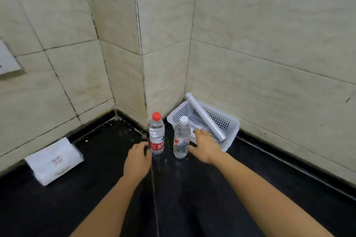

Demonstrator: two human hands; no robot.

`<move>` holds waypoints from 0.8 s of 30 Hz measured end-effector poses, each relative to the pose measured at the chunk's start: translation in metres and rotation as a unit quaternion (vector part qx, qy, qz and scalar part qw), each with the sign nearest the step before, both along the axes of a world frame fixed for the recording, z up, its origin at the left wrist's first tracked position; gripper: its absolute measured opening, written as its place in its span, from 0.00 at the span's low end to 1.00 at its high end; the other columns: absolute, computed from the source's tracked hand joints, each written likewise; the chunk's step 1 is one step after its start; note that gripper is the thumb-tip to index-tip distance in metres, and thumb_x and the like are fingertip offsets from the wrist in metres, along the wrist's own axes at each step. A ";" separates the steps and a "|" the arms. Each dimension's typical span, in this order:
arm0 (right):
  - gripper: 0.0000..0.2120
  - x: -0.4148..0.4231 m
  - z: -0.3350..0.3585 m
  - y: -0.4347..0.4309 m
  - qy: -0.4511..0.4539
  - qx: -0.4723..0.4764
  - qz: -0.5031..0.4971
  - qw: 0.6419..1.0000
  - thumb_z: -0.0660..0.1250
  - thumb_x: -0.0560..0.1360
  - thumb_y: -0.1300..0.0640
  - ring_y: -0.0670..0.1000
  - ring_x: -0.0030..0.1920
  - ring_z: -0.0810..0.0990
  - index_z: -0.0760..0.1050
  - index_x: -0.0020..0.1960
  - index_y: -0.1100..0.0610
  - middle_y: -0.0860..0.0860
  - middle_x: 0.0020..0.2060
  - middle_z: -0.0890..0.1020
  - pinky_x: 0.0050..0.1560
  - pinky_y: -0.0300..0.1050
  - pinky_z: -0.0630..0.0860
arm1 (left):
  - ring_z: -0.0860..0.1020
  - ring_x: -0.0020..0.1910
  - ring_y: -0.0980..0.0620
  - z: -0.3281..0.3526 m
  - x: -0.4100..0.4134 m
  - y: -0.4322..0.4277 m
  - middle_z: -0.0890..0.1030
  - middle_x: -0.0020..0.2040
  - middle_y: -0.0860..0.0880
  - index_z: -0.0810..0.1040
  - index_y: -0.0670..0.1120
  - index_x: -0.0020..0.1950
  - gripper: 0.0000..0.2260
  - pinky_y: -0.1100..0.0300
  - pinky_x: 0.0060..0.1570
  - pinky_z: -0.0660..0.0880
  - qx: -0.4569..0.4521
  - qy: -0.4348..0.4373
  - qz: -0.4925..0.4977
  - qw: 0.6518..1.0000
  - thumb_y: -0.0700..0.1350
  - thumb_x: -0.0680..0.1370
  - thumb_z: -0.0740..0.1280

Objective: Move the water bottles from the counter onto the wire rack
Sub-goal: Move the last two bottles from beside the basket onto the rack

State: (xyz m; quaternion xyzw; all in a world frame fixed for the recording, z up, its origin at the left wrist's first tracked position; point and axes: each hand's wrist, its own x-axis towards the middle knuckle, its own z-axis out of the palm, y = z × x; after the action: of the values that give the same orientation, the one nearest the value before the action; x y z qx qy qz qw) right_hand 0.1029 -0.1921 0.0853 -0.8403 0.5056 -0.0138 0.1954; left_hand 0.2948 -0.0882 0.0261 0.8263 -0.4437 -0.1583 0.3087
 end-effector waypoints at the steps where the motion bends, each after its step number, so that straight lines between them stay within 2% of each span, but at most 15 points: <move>1: 0.29 0.010 0.002 -0.008 -0.011 -0.001 -0.007 1.000 0.65 0.75 0.50 0.57 0.68 0.68 0.61 0.72 0.58 0.57 0.69 0.68 0.67 0.56 0.69 | 0.74 0.60 0.43 0.003 0.017 -0.014 0.76 0.62 0.41 0.73 0.43 0.64 0.15 0.50 0.60 0.71 -0.004 -0.012 -0.005 1.000 0.42 0.78 0.62; 4: 0.29 0.036 0.007 -0.030 -0.030 -0.017 -0.019 0.999 0.66 0.76 0.52 0.58 0.68 0.67 0.60 0.72 0.58 0.57 0.69 0.68 0.68 0.54 0.68 | 0.74 0.58 0.42 0.012 0.049 -0.052 0.77 0.59 0.41 0.74 0.43 0.62 0.13 0.48 0.56 0.72 -0.026 -0.028 -0.026 0.999 0.43 0.77 0.62; 6: 0.28 0.049 0.008 -0.040 -0.030 -0.037 -0.022 0.999 0.65 0.77 0.53 0.58 0.68 0.69 0.60 0.73 0.59 0.57 0.69 0.69 0.67 0.53 0.69 | 0.73 0.59 0.43 0.016 0.056 -0.073 0.76 0.61 0.42 0.72 0.44 0.64 0.15 0.48 0.57 0.72 -0.040 -0.016 -0.051 0.998 0.46 0.78 0.63; 8: 0.25 0.056 0.007 -0.046 -0.027 -0.055 -0.022 0.998 0.62 0.78 0.53 0.57 0.67 0.70 0.61 0.73 0.58 0.57 0.69 0.70 0.66 0.52 0.69 | 0.71 0.63 0.45 0.019 0.057 -0.088 0.75 0.64 0.45 0.70 0.46 0.68 0.19 0.50 0.60 0.70 -0.062 -0.005 -0.098 0.993 0.48 0.78 0.63; 12: 0.21 0.054 -0.004 -0.046 -0.036 -0.076 -0.017 0.996 0.59 0.80 0.52 0.56 0.66 0.71 0.64 0.72 0.57 0.56 0.67 0.74 0.65 0.52 0.70 | 0.73 0.60 0.49 0.018 0.055 -0.104 0.76 0.60 0.48 0.72 0.47 0.66 0.19 0.56 0.59 0.69 -0.096 -0.038 -0.170 0.980 0.52 0.77 0.65; 16: 0.19 0.039 -0.013 -0.038 -0.062 -0.103 -0.014 0.993 0.61 0.80 0.51 0.58 0.62 0.73 0.69 0.68 0.59 0.57 0.62 0.78 0.59 0.53 0.73 | 0.75 0.58 0.50 0.018 0.057 -0.104 0.79 0.59 0.48 0.73 0.47 0.65 0.20 0.55 0.58 0.72 -0.086 -0.075 -0.178 0.977 0.54 0.76 0.65; 20: 0.12 0.017 -0.023 -0.022 -0.094 -0.108 -0.035 0.989 0.63 0.77 0.52 0.55 0.52 0.75 0.72 0.56 0.58 0.54 0.51 0.78 0.48 0.47 0.73 | 0.78 0.56 0.48 0.024 0.051 -0.086 0.81 0.55 0.46 0.76 0.46 0.63 0.20 0.53 0.58 0.74 -0.073 -0.060 -0.186 0.978 0.52 0.74 0.69; 22: 0.11 0.002 -0.029 -0.009 -0.099 -0.108 -0.052 0.988 0.64 0.76 0.52 0.54 0.50 0.75 0.73 0.54 0.58 0.54 0.49 0.78 0.48 0.47 0.73 | 0.77 0.58 0.47 0.024 0.044 -0.071 0.81 0.57 0.45 0.75 0.45 0.64 0.22 0.53 0.60 0.72 -0.071 -0.065 -0.182 0.978 0.50 0.72 0.72; 24: 0.11 -0.015 -0.030 0.004 -0.105 -0.089 -0.076 0.988 0.64 0.76 0.52 0.52 0.49 0.75 0.75 0.54 0.58 0.53 0.48 0.78 0.48 0.45 0.73 | 0.78 0.56 0.48 0.021 0.038 -0.059 0.82 0.56 0.45 0.77 0.45 0.63 0.22 0.55 0.59 0.72 -0.078 -0.071 -0.172 0.979 0.49 0.71 0.73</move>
State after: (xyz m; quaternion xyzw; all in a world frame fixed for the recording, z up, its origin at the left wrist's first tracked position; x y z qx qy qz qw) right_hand 0.0884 -0.1880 0.0554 -0.8076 0.5410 -0.1618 0.1700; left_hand 0.3326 -0.1468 0.0466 0.7202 -0.6109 -0.1152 0.3081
